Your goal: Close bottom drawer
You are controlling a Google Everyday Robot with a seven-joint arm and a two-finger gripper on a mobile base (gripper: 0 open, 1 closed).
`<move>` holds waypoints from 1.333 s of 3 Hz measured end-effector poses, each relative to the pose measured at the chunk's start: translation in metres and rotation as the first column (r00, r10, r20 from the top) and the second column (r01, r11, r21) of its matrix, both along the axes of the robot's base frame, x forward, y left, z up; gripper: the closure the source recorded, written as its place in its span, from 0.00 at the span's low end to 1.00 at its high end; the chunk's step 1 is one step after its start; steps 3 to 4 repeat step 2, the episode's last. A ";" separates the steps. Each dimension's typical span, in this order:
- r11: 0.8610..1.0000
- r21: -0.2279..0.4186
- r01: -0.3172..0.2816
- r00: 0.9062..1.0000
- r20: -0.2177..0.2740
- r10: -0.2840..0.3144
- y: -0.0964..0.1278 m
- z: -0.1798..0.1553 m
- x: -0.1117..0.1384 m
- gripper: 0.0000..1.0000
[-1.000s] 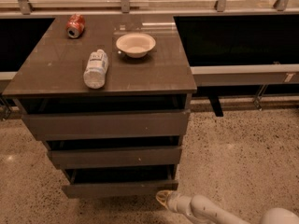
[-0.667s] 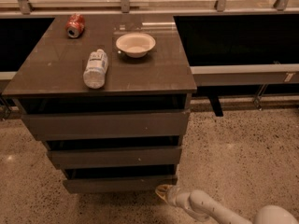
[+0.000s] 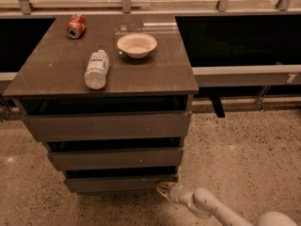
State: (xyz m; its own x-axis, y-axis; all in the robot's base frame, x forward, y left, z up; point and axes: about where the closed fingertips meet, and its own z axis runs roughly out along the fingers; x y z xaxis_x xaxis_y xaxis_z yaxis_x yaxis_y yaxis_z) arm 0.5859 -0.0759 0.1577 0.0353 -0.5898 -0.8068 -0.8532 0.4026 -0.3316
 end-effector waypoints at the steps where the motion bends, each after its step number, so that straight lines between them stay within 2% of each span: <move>1: 0.998 0.014 -0.062 0.998 -0.022 0.063 0.006 0.001 -0.042 1.00; 2: 0.988 0.086 -0.126 0.986 -0.101 0.134 0.020 -0.001 -0.108 1.00; 4: 0.988 0.086 -0.126 0.986 -0.101 0.134 0.020 -0.001 -0.108 1.00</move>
Offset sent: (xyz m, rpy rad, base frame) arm -0.2022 0.0348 -0.0009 0.1719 0.2256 0.2287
